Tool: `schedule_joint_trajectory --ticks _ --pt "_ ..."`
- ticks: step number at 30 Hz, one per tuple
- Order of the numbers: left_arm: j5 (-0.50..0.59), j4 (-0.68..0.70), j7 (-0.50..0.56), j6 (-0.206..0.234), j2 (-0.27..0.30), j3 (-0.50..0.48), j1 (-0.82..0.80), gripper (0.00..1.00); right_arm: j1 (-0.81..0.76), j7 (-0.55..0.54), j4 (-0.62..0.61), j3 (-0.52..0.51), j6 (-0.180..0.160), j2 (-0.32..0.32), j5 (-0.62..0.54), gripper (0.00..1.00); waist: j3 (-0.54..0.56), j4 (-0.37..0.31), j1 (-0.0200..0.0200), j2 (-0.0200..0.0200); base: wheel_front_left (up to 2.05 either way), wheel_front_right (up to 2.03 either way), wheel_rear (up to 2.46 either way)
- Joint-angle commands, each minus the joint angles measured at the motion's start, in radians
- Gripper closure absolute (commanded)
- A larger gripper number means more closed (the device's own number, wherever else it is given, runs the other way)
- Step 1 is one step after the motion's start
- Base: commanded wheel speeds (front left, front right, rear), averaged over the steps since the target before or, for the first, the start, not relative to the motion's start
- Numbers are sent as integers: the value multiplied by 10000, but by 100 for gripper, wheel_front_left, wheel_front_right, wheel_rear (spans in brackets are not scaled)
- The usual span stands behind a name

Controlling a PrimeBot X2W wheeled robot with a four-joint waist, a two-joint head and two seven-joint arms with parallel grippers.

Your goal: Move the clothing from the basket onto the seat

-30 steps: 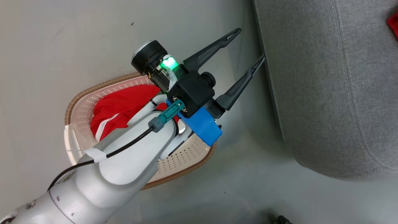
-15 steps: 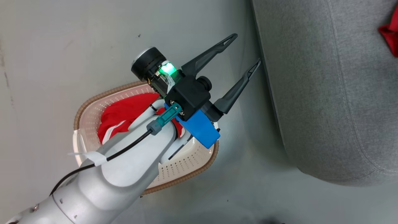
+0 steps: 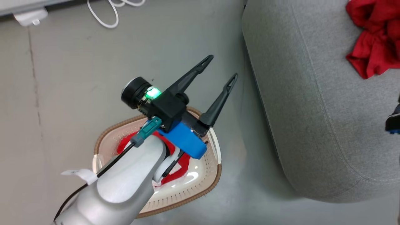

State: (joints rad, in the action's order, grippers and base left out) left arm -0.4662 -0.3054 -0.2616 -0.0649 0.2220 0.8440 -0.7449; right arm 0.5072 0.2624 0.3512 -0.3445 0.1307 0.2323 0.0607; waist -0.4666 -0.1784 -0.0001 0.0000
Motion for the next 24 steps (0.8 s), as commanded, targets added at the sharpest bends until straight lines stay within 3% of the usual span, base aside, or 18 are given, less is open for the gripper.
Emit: schedule_joint_trajectory --ticks 1,13,24 --pt "24 106 -42 49 40 -263 291 0 -362 38 -377 170 3 -159 41 0 594 120 1 0 0 0 0" --pt "380 671 -45 165 -9 -2930 2521 0 -1987 38 -2019 1730 1 -920 269 0 2170 996 1 0 0 0 0" --pt "1514 979 -39 -58 -728 -5575 4405 0 -3206 36 -2761 2152 3 -1348 327 0 3150 2106 1 0 0 0 0"
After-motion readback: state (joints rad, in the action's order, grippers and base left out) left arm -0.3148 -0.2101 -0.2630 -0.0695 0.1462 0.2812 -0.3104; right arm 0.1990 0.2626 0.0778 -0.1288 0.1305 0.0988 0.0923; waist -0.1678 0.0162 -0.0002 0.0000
